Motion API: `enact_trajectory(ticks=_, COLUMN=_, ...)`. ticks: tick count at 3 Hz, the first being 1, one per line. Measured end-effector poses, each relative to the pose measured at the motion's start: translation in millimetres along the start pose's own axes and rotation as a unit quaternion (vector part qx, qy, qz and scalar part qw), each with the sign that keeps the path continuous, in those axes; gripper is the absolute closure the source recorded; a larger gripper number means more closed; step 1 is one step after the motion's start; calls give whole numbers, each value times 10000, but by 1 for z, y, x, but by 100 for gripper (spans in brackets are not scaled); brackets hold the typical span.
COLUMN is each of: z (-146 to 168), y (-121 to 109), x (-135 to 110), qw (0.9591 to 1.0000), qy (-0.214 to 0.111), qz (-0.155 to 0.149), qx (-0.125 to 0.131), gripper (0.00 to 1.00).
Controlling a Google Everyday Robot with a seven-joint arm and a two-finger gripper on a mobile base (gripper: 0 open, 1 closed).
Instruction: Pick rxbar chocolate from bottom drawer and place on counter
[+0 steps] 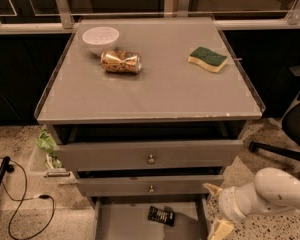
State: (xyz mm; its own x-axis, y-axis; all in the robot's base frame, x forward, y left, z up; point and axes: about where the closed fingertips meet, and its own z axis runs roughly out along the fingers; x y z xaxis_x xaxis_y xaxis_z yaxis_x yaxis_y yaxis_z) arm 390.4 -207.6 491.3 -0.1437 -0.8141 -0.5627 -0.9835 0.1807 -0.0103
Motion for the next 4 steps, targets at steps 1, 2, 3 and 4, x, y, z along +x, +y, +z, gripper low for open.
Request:
enact_trajectory(ticks=1, z=49, y=-1, x=27, qw=9996, qy=-254, qz=143, qx=43, gripper=0)
enact_trajectory(ticks=2, z=89, y=-2, x=48, qw=9987, qy=-459, qz=-22, qx=226, gripper=0)
enact_trajectory(ticks=3, z=127, y=-10, x=72, qw=9982, qy=-514, qz=51, qx=295, gripper=0)
enact_trajectory(ticks=4, z=128, y=-10, x=71, qw=9983, qy=-508, qz=58, qx=284, gripper=0)
